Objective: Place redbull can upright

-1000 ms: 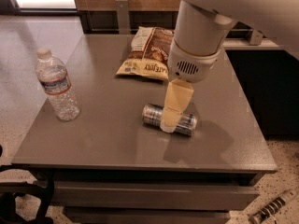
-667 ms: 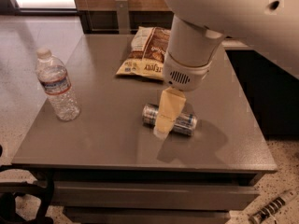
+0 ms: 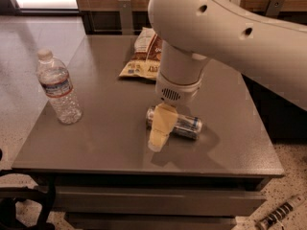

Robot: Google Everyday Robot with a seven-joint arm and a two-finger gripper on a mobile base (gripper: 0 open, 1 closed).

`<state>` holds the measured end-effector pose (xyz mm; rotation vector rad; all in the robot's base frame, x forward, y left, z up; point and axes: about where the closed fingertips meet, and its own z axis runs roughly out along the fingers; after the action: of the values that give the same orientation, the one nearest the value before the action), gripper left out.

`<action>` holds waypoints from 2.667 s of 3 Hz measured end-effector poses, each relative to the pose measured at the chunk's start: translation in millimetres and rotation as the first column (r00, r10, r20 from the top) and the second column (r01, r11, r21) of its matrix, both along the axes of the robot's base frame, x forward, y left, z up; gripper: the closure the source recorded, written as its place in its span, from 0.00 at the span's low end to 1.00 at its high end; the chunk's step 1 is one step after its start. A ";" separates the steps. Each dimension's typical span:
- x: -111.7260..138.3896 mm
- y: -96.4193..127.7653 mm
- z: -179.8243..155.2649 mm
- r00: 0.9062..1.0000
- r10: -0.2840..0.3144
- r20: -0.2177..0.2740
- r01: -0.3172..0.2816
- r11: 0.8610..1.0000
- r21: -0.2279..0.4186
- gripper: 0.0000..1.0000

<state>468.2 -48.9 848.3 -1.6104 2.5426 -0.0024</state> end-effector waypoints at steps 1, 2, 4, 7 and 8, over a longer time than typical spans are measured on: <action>1.4 1.2 -15.6 1.000 -0.007 -0.008 0.007 1.000 -0.025 0.00; 0.9 1.2 -14.1 1.000 -0.006 -0.005 0.006 1.000 -0.023 0.27; 0.3 1.2 -14.1 1.000 -0.006 -0.003 0.006 1.000 -0.024 0.72; 1.1 -0.3 -12.0 1.000 -0.005 0.003 0.005 1.000 -0.021 1.00; 3.7 -12.1 4.7 0.999 -0.016 0.031 0.016 1.000 0.010 1.00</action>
Offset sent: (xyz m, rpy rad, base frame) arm 0.0012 0.0012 -0.0128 -0.0206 0.0068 -0.0055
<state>471.9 -61.0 853.0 -1.5740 2.5283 -0.0172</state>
